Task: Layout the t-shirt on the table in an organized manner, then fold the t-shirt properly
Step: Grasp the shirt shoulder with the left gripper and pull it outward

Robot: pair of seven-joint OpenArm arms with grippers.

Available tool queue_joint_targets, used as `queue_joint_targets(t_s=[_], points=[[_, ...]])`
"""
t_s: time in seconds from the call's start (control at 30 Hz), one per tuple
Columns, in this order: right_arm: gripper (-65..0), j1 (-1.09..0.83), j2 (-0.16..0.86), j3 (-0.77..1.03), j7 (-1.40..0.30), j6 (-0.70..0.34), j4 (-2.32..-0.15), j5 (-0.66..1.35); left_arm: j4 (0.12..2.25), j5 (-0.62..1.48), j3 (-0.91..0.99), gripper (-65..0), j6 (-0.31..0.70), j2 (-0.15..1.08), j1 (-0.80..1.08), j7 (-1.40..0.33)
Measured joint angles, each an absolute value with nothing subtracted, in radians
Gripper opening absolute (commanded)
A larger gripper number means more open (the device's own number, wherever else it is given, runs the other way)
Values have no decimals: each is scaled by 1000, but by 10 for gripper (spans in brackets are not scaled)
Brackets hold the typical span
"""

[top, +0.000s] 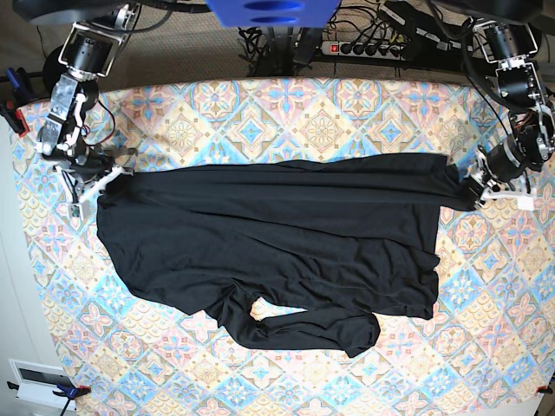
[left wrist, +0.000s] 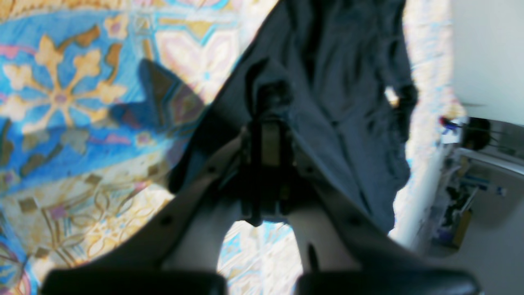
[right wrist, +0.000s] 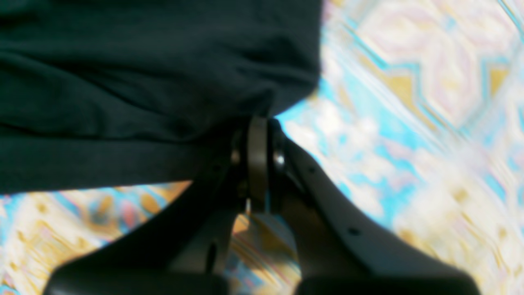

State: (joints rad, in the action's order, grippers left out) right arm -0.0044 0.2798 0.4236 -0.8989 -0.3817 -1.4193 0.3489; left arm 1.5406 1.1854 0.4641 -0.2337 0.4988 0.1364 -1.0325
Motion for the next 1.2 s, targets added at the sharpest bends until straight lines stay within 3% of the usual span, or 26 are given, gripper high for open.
queue_joint_targets(t_s=[0.13,0.23,0.63,0.97,1.2], points=[[-650,-6,280,415,-899,-381,-1421,354,1514,1124,400,-633,-235,500,139,-1031],[-650,-8,264,417,-898,-370,-1421,345,1511,1042,310,-590,-238,503,126,-1034],[-650,-6,252,416,-899,-374,-1420,348,1511,1020,241,-310,-234,552,114,-1123],[-650,-7,252,419,-899,-374,-1420,348,1516,1176,320,-298,-231,610,236,-1123],[-650,-6,252,419,-899,-374,-1420,348,1515,1179,317,-297,-231,534,232,-1121]])
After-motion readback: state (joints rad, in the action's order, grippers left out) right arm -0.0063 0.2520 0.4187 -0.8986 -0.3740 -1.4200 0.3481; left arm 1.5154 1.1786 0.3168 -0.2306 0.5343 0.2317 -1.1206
